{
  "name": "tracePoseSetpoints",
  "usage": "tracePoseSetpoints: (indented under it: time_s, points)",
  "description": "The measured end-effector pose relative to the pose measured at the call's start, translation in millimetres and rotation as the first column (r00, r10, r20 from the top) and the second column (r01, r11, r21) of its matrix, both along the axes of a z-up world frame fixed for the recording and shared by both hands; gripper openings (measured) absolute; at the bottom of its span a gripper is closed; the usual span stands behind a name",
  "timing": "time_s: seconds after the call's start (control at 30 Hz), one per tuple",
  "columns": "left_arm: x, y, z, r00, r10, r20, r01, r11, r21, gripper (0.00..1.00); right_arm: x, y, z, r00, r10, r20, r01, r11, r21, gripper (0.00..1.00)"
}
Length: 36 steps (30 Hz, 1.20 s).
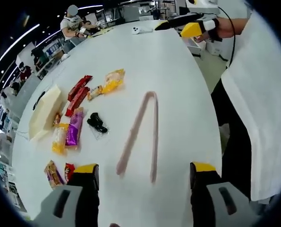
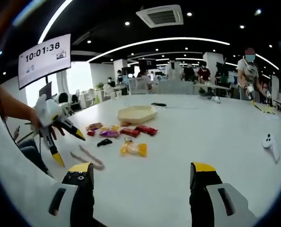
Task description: Place the target food into the container with the food tongs after gripping and lifting it, then release it inside without dropping or visibly crushing the food.
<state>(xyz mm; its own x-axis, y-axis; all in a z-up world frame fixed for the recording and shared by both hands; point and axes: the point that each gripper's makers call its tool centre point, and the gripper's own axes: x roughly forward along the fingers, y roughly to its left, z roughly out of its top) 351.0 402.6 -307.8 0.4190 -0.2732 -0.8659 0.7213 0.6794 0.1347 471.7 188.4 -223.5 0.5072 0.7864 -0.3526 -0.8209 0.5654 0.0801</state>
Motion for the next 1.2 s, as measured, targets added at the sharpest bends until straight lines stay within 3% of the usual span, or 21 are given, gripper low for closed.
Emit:
tracePoseSetpoints:
  time_s: [0.33, 0.5, 0.8, 0.93, 1.03, 1.2]
  points:
    - [1.3, 1.5, 1.9, 1.0, -0.012, 0.008, 0.012, 1.0, 0.009, 0.74, 1.0, -0.1, -1.7, 1.0, -0.005, -0.004, 0.005, 1.0, 0.003, 0.85]
    - [4.7, 0.2, 5.6, 1.0, -0.014, 0.027, 0.014, 1.0, 0.001, 0.68, 2.2, 1.1, -1.6, 1.0, -0.005, -0.003, 0.005, 1.0, 0.005, 0.85]
    - [3.6, 3.4, 4.3, 0.999, -0.035, 0.012, 0.035, 0.999, 0.024, 0.58, 3.3, 4.8, -1.0, 1.0, -0.003, -0.001, 0.003, 1.0, 0.005, 0.85]
    - [6.7, 4.6, 7.4, 1.0, -0.017, 0.026, 0.016, 1.0, 0.017, 0.57, 3.5, 15.0, 11.2, 1.0, -0.01, -0.014, 0.01, 1.0, 0.027, 0.85]
    - [7.1, 4.4, 9.6, 0.998, -0.02, 0.055, 0.02, 1.0, -0.002, 0.6, 5.2, 25.9, 23.3, 1.0, -0.017, 0.021, 0.016, 0.999, 0.039, 0.85]
    - [-4.9, 4.0, 13.5, 0.994, -0.09, 0.067, 0.094, 0.994, -0.052, 0.62, 6.5, 42.2, 41.9, 0.987, -0.154, 0.049, 0.151, 0.986, 0.071, 0.85]
